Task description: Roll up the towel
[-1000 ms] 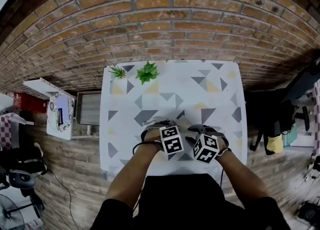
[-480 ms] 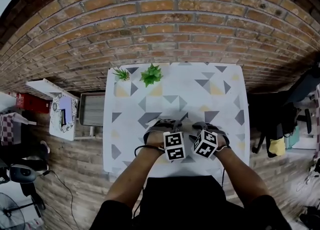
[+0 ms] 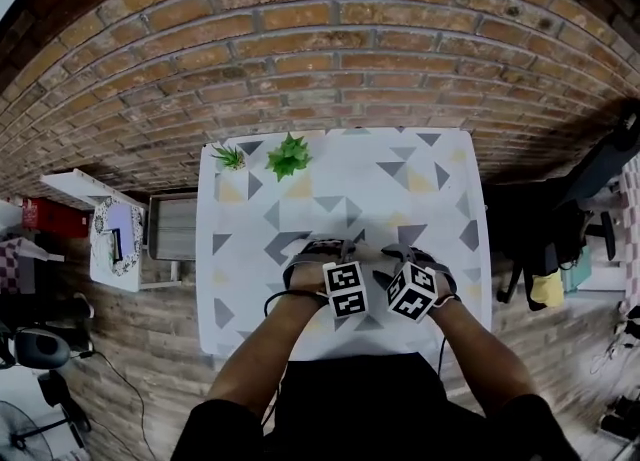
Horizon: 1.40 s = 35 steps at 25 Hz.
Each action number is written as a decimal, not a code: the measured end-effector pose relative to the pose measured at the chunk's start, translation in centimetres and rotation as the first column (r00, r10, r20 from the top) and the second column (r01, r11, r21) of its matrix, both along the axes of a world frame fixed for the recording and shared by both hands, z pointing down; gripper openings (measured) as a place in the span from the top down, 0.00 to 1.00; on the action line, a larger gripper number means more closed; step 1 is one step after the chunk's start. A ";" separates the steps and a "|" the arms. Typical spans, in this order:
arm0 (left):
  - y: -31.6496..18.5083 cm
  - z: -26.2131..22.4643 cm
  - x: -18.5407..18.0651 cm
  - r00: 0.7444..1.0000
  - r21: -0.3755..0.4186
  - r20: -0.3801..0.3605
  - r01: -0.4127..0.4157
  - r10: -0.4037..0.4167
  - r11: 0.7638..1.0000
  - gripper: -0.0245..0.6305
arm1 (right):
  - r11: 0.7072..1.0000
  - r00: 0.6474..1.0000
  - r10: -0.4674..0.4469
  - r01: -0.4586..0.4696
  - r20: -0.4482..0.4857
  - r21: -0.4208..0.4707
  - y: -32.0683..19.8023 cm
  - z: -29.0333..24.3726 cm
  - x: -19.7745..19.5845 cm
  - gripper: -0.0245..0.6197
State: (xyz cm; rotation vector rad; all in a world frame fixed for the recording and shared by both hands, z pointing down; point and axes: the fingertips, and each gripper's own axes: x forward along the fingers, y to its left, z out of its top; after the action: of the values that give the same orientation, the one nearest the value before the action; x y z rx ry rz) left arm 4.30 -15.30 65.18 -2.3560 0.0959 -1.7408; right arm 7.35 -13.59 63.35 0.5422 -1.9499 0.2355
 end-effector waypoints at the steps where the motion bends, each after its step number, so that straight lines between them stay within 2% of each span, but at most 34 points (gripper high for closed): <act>1: -0.2 0.0 0.1 1.000 -0.011 -0.005 0.006 -0.006 1.000 0.71 | 1.000 1.000 -0.005 0.005 0.002 -0.004 0.4 0.0 0.0 0.62; 5: -1.0 -0.3 0.4 0.999 -0.036 -0.034 0.028 -0.029 0.999 0.70 | 1.000 1.000 0.010 -0.010 -0.022 -0.007 0.8 1.3 0.3 0.62; 14: 0.0 -2.2 0.4 0.997 0.076 -0.052 -0.061 0.065 0.995 0.70 | 0.992 0.994 0.110 -0.110 -0.004 -0.056 -1.4 2.6 1.0 0.63; 19: 0.2 -3.4 1.0 0.994 0.116 -0.068 -0.076 0.084 0.990 0.70 | 0.986 0.988 0.153 -0.152 0.020 -0.063 -1.6 2.5 1.3 0.63; 22: 0.7 -2.5 1.0 0.994 0.095 -0.031 -0.102 0.106 0.990 0.70 | 0.986 0.987 0.161 -0.160 0.022 -0.051 -1.7 2.3 1.5 0.63; 26: -0.2 -0.6 0.8 0.993 0.091 0.014 -0.115 0.114 0.989 0.70 | 0.988 0.989 0.151 -0.151 0.005 0.016 -1.6 0.8 1.6 0.63; 31: -1.3 0.1 1.2 0.998 0.007 -0.042 -0.041 0.042 0.999 0.70 | 0.990 0.990 0.138 -0.137 -0.027 0.028 -0.6 0.8 1.3 0.63; 35: -1.7 0.1 1.5 0.997 -0.030 -0.074 -0.013 0.011 0.999 0.70 | 0.981 0.981 0.189 -0.186 -0.047 0.063 -1.5 0.5 1.4 0.63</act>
State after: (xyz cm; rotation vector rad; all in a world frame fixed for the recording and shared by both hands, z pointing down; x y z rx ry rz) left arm 5.84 -16.98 65.33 -2.4377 0.0664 -1.6615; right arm 8.70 -15.12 63.85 0.7645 -1.8600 0.2812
